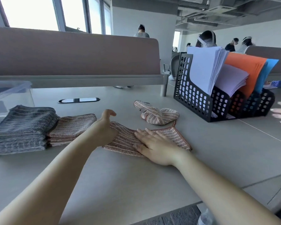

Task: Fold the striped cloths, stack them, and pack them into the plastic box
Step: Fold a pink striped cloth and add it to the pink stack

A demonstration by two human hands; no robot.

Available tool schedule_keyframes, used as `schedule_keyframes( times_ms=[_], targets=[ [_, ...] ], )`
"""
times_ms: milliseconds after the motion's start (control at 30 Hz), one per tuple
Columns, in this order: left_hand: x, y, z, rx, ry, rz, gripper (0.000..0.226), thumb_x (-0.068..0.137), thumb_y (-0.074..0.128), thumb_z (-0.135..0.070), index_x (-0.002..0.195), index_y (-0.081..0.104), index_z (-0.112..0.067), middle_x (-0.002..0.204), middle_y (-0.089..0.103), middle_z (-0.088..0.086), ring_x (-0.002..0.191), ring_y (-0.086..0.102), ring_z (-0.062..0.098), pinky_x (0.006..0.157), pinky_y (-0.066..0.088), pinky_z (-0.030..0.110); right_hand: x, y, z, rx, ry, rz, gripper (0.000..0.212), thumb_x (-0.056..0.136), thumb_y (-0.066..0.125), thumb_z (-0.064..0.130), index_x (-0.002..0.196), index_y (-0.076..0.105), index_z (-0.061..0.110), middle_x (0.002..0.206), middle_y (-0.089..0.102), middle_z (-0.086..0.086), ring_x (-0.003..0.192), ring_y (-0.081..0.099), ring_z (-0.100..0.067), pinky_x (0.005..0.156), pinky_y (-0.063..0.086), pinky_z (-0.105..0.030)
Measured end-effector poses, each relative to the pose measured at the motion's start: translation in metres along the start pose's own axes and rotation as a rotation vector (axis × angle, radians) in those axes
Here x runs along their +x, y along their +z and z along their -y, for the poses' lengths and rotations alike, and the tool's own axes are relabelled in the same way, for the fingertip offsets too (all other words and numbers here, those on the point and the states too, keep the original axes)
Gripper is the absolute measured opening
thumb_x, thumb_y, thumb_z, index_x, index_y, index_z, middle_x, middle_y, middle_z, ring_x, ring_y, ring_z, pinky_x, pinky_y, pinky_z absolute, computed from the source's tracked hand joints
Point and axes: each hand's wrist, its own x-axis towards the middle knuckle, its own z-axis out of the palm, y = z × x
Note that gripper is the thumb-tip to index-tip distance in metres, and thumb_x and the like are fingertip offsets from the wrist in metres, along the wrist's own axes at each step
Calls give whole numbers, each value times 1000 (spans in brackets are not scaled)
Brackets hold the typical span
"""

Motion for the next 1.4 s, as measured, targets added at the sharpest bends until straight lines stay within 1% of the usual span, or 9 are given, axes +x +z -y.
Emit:
schedule_keyframes(
  times_ms=[67, 167, 267, 433, 600, 733, 1000, 1333, 1400],
  targets=[
    [1, 0, -4, 70, 51, -14, 37, 88, 52, -11, 120, 42, -28, 73, 53, 5, 58, 49, 20, 48, 38, 26, 1, -5, -4, 382, 44, -217, 55, 99, 30, 48, 147, 32, 21, 154, 28, 9, 143, 21, -9, 117, 16, -31],
    [7, 2, -19, 173, 98, -67, 21, 87, 53, -19, 106, 59, -25, 105, 66, 3, 90, 59, 23, 74, 48, 29, -1, -17, -20, 896, 230, -527, 38, 100, 38, 34, 115, 63, 8, 123, 64, -3, 108, 59, -19, 92, 48, -34],
    [9, 14, -49, 264, 179, -111, 38, 82, 58, -18, 120, 56, -22, 117, 61, 5, 107, 57, 27, 83, 48, 32, -10, -27, -29, 1278, 323, -550, 43, 101, 35, 36, 103, 64, 4, 104, 70, -15, 81, 67, -21, 63, 56, -28],
    [-8, 56, -93, 143, 498, -108, 58, 78, 53, -2, 131, 37, -18, 111, 63, 9, 100, 60, 33, 79, 51, 42, -12, -36, -39, 1520, 304, -439, 61, 95, 37, 54, 107, 63, 1, 79, 70, -12, 69, 68, -21, 60, 53, -30],
    [-13, 79, -80, 94, 640, -91, 71, 75, 64, -15, 137, 32, -24, 131, 45, 2, 118, 46, 27, 97, 43, 42, -12, -37, -52, 1373, 370, -527, 13, 91, 60, 17, 98, 67, 10, 74, 62, -8, 64, 56, -20, 53, 46, -26],
    [-12, 82, -53, 283, 557, -97, 84, 75, 62, -36, 146, 17, -29, 155, 17, -4, 140, 19, 22, 116, 18, 38, -15, -37, -63, 1252, 486, -606, 18, 81, 68, 3, 97, 67, 12, 91, 71, -13, 76, 68, -24, 76, 54, -39],
    [-9, 84, -45, 335, 505, 106, 83, 85, 53, -37, 151, 4, -29, 161, -4, -6, 147, -7, 15, 118, -8, 38, -27, -35, -78, 999, 636, -589, 13, 77, 62, 6, 83, 72, 12, 80, 70, -4, 72, 60, -18, 68, 47, -28],
    [-6, 89, -42, 484, 457, 223, 65, 93, 30, -50, 151, 8, -33, 161, -6, -5, 147, -10, 19, 118, -10, 44, -28, -30, -74, 716, 592, -523, 9, 80, 65, 21, 87, 68, 16, 88, 68, 6, 88, 62, -14, 70, 45, -26],
    [-5, 89, -42, 491, 465, 236, 65, 92, 29, -53, 151, 8, -35, 161, -7, -5, 147, -12, 19, 118, -11, 44, -27, -28, -74, 707, 544, -500, 22, 80, 72, 29, 96, 63, 17, 94, 64, 4, 89, 61, -14, 71, 46, -27]
  ],
)
